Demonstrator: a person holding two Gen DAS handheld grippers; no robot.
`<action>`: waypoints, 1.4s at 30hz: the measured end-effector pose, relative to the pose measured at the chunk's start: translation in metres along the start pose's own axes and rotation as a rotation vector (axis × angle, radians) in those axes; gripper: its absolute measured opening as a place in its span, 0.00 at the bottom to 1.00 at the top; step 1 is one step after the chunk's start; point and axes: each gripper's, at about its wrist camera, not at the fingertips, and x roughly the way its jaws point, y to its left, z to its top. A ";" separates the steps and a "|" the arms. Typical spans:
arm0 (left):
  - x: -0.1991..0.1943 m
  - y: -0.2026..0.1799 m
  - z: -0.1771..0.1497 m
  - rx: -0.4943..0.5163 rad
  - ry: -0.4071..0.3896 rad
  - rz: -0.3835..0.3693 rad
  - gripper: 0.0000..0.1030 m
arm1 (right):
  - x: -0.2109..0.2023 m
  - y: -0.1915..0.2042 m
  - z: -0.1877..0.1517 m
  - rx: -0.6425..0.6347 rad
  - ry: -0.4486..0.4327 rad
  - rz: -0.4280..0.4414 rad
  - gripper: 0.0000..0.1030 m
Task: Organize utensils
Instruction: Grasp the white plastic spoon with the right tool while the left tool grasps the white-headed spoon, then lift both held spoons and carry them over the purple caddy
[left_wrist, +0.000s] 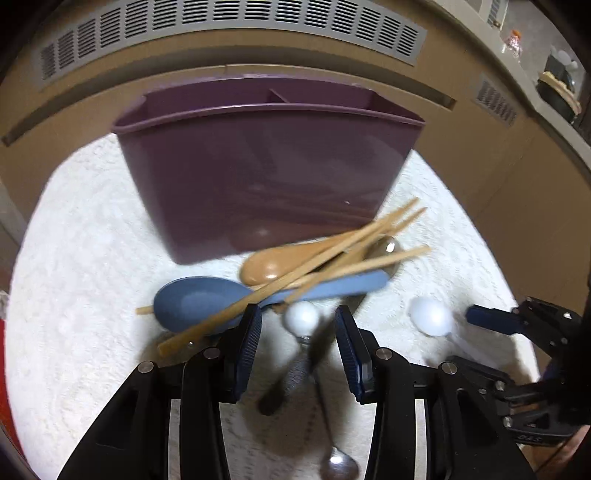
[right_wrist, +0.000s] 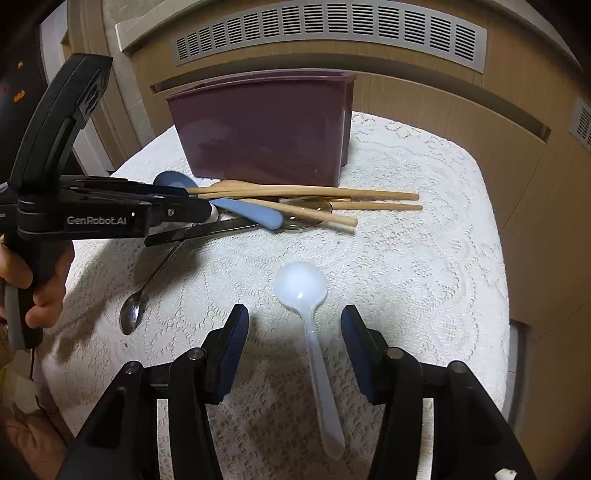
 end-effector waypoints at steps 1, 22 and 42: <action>0.002 -0.001 0.001 -0.001 0.008 -0.001 0.41 | 0.001 0.000 0.000 0.005 0.001 0.001 0.49; -0.014 -0.004 -0.033 0.080 -0.008 -0.012 0.21 | 0.023 0.000 0.016 -0.020 0.039 -0.033 0.47; -0.004 -0.005 -0.036 0.064 0.052 0.004 0.26 | 0.009 0.005 0.010 -0.026 0.032 -0.056 0.31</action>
